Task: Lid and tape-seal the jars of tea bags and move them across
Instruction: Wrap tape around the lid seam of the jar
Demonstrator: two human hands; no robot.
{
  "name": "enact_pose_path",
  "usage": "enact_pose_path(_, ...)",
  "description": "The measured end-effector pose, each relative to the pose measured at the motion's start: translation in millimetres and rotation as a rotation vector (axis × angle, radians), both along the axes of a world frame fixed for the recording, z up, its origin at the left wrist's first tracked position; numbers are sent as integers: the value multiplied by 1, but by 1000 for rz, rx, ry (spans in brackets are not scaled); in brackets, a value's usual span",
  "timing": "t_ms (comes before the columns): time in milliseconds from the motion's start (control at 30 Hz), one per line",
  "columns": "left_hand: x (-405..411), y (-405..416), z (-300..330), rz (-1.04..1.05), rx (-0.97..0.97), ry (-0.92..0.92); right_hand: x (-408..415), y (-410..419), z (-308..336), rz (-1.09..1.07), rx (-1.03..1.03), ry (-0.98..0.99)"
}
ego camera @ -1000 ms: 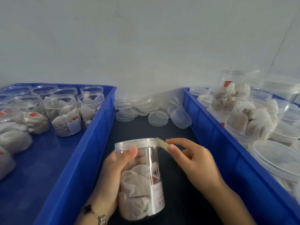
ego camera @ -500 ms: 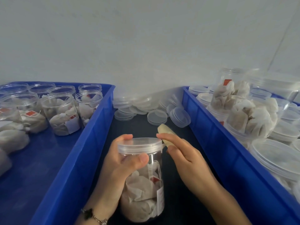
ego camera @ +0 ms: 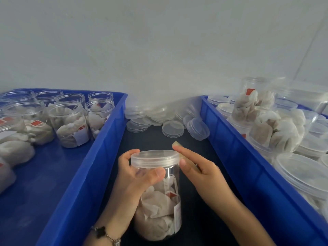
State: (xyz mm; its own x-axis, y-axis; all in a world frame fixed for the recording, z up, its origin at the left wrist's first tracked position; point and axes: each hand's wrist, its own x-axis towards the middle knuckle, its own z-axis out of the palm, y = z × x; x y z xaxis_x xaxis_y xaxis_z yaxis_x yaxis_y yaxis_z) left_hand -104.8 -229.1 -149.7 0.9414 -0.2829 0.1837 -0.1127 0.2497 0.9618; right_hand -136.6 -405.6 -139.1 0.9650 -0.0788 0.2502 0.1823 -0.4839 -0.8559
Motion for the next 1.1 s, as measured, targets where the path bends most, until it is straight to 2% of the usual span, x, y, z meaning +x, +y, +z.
enact_pose_path(200, 5, 7, 1, 17, 106, -30, -8, -15, 15, 149, 71, 75)
enact_pose_path(367, 6, 10, 7, 65, 114, -123, -8, -17, 14, 14, -9, 48)
enact_pose_path(500, -7, 4, 14, 61, 131, -207, -5, -9, 5, -39, 4, 22)
enact_pose_path(667, -18, -10, 15, 271, 201, -170, -7, 3, 1, -77, -110, -39)
enact_pose_path(833, -19, -18, 8, 494, 336, -254, -9, 9, 5, -62, -159, -37)
enact_pose_path(967, -16, -16, 4, 463, 250, -251, -13, 10, 9, -51, -265, -44)
enact_pose_path(1100, -13, -12, 2, 399, 145, -225, -17, 3, 15, -107, -261, -70)
